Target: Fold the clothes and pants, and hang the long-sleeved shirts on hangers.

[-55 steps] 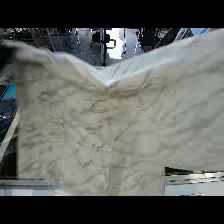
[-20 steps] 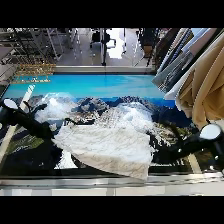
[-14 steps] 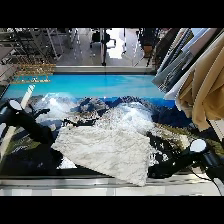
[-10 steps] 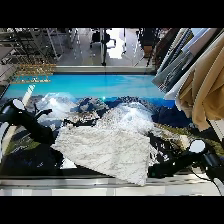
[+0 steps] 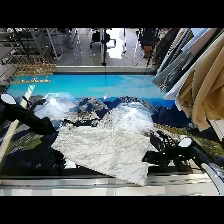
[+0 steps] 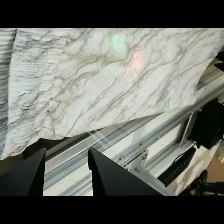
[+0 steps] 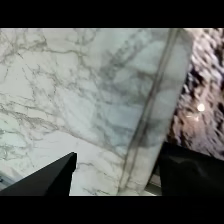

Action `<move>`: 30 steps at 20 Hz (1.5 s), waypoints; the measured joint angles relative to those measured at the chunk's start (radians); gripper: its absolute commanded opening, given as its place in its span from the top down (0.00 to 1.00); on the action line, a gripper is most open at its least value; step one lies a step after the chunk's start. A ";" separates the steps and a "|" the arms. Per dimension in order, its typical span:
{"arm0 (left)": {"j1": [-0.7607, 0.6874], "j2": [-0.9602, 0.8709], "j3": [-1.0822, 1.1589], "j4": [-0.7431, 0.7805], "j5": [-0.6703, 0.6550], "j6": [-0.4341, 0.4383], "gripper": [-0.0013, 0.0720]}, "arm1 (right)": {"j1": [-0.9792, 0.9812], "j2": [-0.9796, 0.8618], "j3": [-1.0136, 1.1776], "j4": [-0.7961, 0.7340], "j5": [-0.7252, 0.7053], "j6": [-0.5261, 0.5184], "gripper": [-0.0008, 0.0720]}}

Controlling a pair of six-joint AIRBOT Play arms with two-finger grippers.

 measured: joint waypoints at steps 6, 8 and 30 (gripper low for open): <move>-0.117 0.008 -0.014 -0.032 0.096 0.049 0.92 | 0.037 -0.123 0.051 0.097 -0.134 -0.181 0.98; -0.181 0.008 -0.043 -0.036 0.145 0.076 0.96 | 0.016 -0.111 0.120 -0.044 -0.185 -0.132 0.98; -0.136 0.464 -0.156 0.070 0.415 -0.017 0.96 | 0.973 -0.326 0.840 -0.251 -0.372 0.325 0.43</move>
